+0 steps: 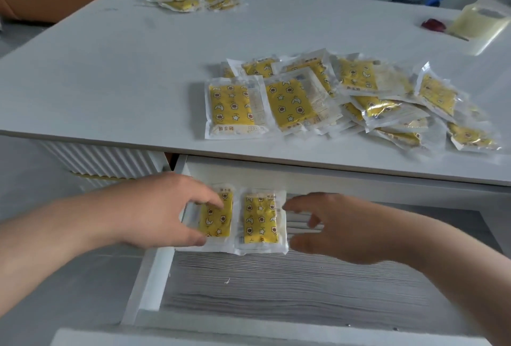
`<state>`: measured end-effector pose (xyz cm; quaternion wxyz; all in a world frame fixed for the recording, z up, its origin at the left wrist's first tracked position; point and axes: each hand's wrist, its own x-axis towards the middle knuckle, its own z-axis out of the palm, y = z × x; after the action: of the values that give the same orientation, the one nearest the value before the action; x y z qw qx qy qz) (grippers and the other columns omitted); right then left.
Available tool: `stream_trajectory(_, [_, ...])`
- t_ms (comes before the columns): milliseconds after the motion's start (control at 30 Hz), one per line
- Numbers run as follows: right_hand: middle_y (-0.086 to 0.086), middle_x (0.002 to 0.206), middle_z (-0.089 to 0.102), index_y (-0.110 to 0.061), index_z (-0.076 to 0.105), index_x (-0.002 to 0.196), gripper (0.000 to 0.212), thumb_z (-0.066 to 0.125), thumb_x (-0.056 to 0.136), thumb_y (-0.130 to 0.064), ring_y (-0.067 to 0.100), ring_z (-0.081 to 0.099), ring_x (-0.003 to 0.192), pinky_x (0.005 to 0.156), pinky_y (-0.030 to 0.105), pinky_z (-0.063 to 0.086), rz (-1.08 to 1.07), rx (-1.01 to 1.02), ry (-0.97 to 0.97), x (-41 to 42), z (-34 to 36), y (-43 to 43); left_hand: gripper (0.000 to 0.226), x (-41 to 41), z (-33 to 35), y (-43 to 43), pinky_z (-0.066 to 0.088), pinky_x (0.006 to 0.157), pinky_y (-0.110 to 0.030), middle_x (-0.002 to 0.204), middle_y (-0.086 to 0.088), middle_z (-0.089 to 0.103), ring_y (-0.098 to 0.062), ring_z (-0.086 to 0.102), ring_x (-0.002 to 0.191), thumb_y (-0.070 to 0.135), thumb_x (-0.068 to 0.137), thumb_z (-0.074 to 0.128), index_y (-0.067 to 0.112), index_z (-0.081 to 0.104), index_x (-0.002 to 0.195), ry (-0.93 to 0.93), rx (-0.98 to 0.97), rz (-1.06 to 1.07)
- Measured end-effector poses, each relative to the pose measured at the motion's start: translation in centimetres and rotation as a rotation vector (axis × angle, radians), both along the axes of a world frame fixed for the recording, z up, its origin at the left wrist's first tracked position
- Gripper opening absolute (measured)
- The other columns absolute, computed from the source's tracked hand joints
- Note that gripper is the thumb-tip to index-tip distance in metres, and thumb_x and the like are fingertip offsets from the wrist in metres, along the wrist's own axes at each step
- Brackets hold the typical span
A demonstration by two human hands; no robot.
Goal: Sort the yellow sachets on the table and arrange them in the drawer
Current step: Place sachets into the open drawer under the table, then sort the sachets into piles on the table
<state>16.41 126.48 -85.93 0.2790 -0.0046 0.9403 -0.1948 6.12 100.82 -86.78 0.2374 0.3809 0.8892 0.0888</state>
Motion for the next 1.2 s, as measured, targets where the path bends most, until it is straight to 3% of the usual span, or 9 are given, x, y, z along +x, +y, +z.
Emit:
stream_trajectory(100, [-0.032, 0.103, 0.053, -0.053, 0.041, 0.133, 0.05, 0.056, 0.085, -0.058, -0.01, 0.056, 0.089, 0.092, 0.019, 0.044, -0.1, -0.105, 0.022, 2.4, 4.4, 0.5, 0.032, 1.3, 4.1, -0.4, 0.03, 0.076, 0.006, 0.1, 0.043, 0.047, 0.033, 0.041, 0.093, 0.057, 0.074, 0.067, 0.063, 0.048, 0.1, -0.049, 0.077, 0.061])
stream_trajectory(200, [-0.027, 0.111, 0.062, -0.05, 0.054, 0.119, 0.035, 0.059, 0.084, -0.053, -0.011, 0.06, 0.096, 0.09, 0.025, 0.053, -0.201, -0.268, 0.137, 4.0, 7.7, 1.1, 0.026, 3.4, 7.5, -0.2, 0.034, 0.073, 0.006, 0.098, 0.04, 0.059, 0.034, 0.04, 0.097, 0.055, 0.071, 0.071, 0.061, 0.053, 0.09, -0.06, 0.248, 0.124])
stream_trajectory(300, [-0.024, 0.107, 0.066, -0.043, 0.061, 0.112, 0.027, 0.063, 0.085, -0.046, -0.01, 0.062, 0.095, 0.091, 0.027, 0.053, -0.274, -0.323, 0.257, 4.9, 10.0, 1.0, 0.026, 5.5, 10.0, 0.6, 0.042, 0.082, -0.005, 0.103, 0.045, 0.057, 0.02, 0.054, 0.099, 0.05, 0.071, 0.075, 0.055, 0.06, 0.092, -0.19, 0.4, 0.199])
stream_trajectory(400, [-0.02, 0.098, 0.071, -0.038, 0.067, 0.105, 0.019, 0.067, 0.087, -0.034, -0.008, 0.064, 0.09, 0.088, 0.022, 0.053, -0.338, -0.369, 0.39, 6.4, 12.2, 0.0, 0.025, 7.6, 11.4, 0.7, 0.05, 0.085, -0.019, 0.102, 0.025, 0.069, 0.003, 0.064, 0.098, 0.038, 0.074, 0.076, 0.042, 0.067, 0.096, -0.259, 0.654, 0.371])
stream_trajectory(533, [-0.016, 0.086, 0.073, -0.034, 0.07, 0.098, 0.016, 0.071, 0.085, -0.025, -0.006, 0.066, 0.081, 0.076, 0.013, 0.051, -0.46, -0.461, 0.517, 8.4, 12.3, -2.0, 0.02, 9.8, 10.6, 0.7, 0.052, 0.074, -0.014, 0.096, 0.005, 0.074, -0.011, 0.069, 0.093, 0.009, 0.081, 0.072, 0.024, 0.072, 0.094, -0.287, 0.864, 0.513])
stream_trajectory(667, [-0.015, 0.085, 0.072, -0.035, 0.068, 0.097, 0.018, 0.07, 0.085, -0.022, -0.005, 0.065, 0.081, 0.074, 0.014, 0.054, -0.446, -0.456, 0.487, 8.6, 10.4, -2.6, 0.015, 9.8, 9.1, 0.6, 0.055, 0.074, -0.017, 0.092, 0.001, 0.075, -0.015, 0.069, 0.089, 0.021, 0.075, 0.076, 0.025, 0.076, 0.089, -0.322, 0.876, 0.508])
stream_trajectory(767, [-0.017, 0.088, 0.071, -0.037, 0.068, 0.099, 0.018, 0.069, 0.087, -0.023, -0.006, 0.064, 0.083, 0.077, 0.015, 0.054, -0.418, -0.44, 0.418, 6.9, 9.6, -2.0, 0.024, 8.4, 8.3, 0.6, 0.053, 0.078, -0.017, 0.095, 0.006, 0.074, -0.009, 0.069, 0.091, 0.03, 0.072, 0.071, 0.037, 0.072, 0.095, -0.341, 0.812, 0.451])
stream_trajectory(1000, [-0.015, 0.092, 0.073, -0.043, 0.063, 0.093, 0.022, 0.068, 0.088, -0.022, -0.004, 0.067, 0.084, 0.081, 0.019, 0.056, -0.49, -0.489, 0.319, 3.0, 10.8, -1.6, 0.036, 5.7, 9.3, 1.6, 0.051, 0.081, -0.014, 0.095, 0.014, 0.074, -0.004, 0.068, 0.093, 0.048, 0.064, 0.068, 0.043, 0.069, 0.099, -0.402, 0.809, 0.483])
stream_trajectory(1200, [-0.015, 0.092, 0.072, -0.042, 0.063, 0.095, 0.025, 0.07, 0.086, -0.019, -0.004, 0.067, 0.084, 0.078, 0.015, 0.055, -0.547, -0.477, 0.243, 1.8, 17.4, -1.7, 0.028, 4.3, 15.2, 0.2, 0.052, 0.075, -0.013, 0.093, 0.011, 0.075, -0.004, 0.068, 0.088, 0.032, 0.07, 0.065, 0.045, 0.069, 0.094, -0.451, 0.783, 0.612])
